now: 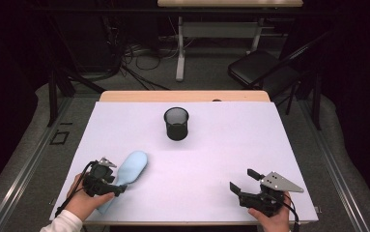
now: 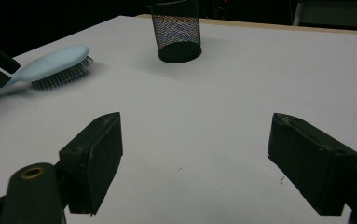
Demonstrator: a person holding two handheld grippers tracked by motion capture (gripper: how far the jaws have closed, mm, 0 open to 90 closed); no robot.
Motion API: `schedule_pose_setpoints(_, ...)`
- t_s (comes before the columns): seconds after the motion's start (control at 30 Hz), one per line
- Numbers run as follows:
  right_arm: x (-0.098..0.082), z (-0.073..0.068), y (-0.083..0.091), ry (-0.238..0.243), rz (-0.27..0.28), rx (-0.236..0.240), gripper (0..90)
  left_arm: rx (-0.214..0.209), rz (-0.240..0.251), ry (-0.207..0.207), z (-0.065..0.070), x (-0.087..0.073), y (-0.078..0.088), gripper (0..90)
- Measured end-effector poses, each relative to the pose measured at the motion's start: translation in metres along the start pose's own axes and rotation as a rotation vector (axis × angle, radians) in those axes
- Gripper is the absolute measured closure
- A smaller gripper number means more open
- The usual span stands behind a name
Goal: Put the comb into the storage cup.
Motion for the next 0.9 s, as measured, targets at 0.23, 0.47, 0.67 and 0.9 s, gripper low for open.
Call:
schedule_pose_setpoints(0.23,0.0,0.0,0.0,-0.001,0.002,0.0,17.5,0.01,-0.007,-0.006,0.0,0.0,-0.006,41.6)
schedule_pose_setpoints(0.47,0.0,0.0,0.0,-0.003,0.003,0.001,17.5,0.027,-0.02,-0.002,0.001,0.0,-0.012,47.9)
schedule_pose_setpoints(0.67,0.0,0.0,0.0,-0.002,0.002,0.001,17.5,0.037,-0.019,-0.006,0.001,0.0,-0.016,50.6)
schedule_pose_setpoints(0.9,0.0,0.0,0.0,-0.001,0.001,0.002,17.5,0.041,-0.022,-0.006,0.001,0.001,-0.018,55.3)
Point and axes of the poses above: each handheld gripper's, and its own axes: y roughly backward along the jaws, x roughly out of its top, z roughly to its right, the point moved 5 cm from there along -y, roughly forward along the jaws, and after that the axes turned 5 degrees about -z, right-handed, at the moved point
